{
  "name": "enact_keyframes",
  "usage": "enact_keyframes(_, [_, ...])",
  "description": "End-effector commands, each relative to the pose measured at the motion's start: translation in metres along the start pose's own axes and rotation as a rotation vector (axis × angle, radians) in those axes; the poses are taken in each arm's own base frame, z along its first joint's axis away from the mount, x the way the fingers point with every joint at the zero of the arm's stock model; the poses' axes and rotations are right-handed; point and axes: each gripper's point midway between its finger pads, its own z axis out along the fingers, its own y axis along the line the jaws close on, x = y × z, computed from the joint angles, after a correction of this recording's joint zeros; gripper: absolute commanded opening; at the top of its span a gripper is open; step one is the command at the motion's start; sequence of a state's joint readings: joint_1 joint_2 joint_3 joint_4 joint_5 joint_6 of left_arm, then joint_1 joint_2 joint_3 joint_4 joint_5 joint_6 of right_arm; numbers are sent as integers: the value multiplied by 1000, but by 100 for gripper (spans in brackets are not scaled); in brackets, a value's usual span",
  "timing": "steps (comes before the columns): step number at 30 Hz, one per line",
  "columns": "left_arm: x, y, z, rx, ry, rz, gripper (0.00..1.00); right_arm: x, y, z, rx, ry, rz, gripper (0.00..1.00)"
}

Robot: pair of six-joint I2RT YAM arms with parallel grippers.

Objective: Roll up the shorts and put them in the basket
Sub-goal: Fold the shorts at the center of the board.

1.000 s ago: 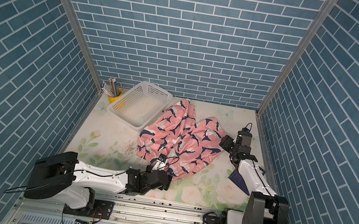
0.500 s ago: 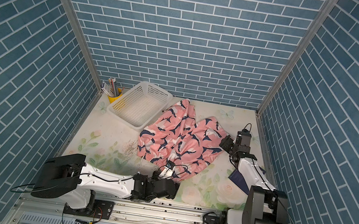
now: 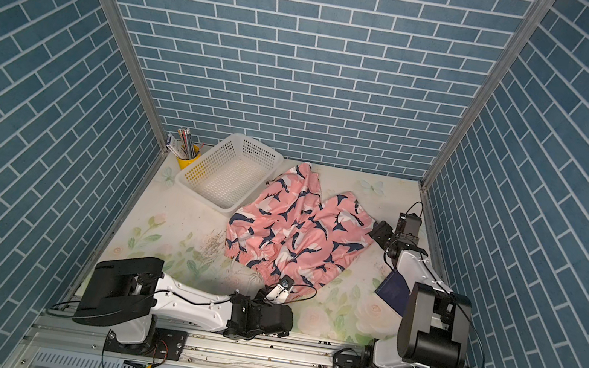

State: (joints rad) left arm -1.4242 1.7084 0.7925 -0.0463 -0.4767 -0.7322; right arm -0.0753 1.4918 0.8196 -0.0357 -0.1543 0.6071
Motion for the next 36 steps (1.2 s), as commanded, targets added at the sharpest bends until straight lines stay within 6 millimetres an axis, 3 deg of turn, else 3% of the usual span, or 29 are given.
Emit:
enact_keyframes(1, [-12, -7, 4, 19, -26, 18, 62, -5, 8, 11, -43, 20, 47, 72])
enact_keyframes(4, [-14, -12, 8, 13, -18, 61, 46, -1, 7, 23, -46, 43, 65, 69])
enact_keyframes(11, [-24, -17, 5, 8, -13, 118, 14, 2, 3, 58, -47, 98, 99, 51])
enact_keyframes(13, [-31, -19, 1, 20, -23, 128, 2, -1, 2, 67, -54, 105, 107, 34])
enact_keyframes(16, [-47, -25, -5, 40, -35, 145, 0, -8, 0, 73, -89, 104, 144, 0])
enact_keyframes(17, [-54, -29, -9, 51, -44, 154, 0, -13, 1, 72, -102, 96, 153, 0])
enact_keyframes(21, [-86, -44, -23, 119, -77, 187, 0, -46, -4, 48, -137, 11, 188, 0])
enact_keyframes(28, [-141, -74, -45, 301, -112, 251, 0, -108, -27, -13, -219, -159, 302, 0])
enact_keyframes(32, [-145, -85, -59, 402, -102, 250, 0, -124, -6, -38, -313, -215, 290, 0])
enact_keyframes(36, [-141, -61, -69, 451, -109, 159, 0, -133, 26, -49, -457, -237, 287, 0])
